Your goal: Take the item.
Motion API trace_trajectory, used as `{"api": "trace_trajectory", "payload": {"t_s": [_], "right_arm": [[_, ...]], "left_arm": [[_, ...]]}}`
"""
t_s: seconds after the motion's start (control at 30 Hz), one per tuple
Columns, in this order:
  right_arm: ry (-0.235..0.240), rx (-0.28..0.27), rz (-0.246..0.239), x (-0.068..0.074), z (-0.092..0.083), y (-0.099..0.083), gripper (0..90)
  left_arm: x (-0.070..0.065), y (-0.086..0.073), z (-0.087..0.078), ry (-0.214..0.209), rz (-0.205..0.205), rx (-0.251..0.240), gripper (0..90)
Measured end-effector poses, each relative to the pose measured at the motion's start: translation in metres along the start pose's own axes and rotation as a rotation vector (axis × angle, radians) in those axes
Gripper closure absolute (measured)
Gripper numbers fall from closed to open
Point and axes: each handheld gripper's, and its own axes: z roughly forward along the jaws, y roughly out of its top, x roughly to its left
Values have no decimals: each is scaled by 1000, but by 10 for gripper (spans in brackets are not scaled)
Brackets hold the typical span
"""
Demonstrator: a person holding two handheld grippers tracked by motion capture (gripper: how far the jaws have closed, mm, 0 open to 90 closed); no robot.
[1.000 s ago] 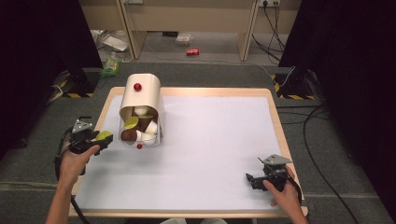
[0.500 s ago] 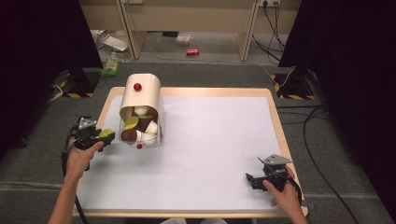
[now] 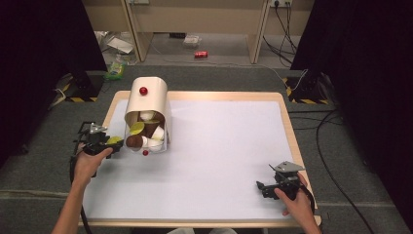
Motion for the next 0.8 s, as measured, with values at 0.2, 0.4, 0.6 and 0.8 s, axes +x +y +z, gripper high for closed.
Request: {"api": "trace_trajectory", "payload": {"t_s": [0.2,0.4,0.6,0.8], "right_arm": [[0,0,0,0,0,0,2],[1,-1,0,0,0,0,2],[0,0,0,0,0,0,2],[0,0,0,0,0,0,2]], "left_arm": [[1,-1,7,11,11,25,380],[-1,-4,10,10,15,35,379],[0,-7,9,9,12,30,373],[2,-7,5,11,2,25,297]]}}
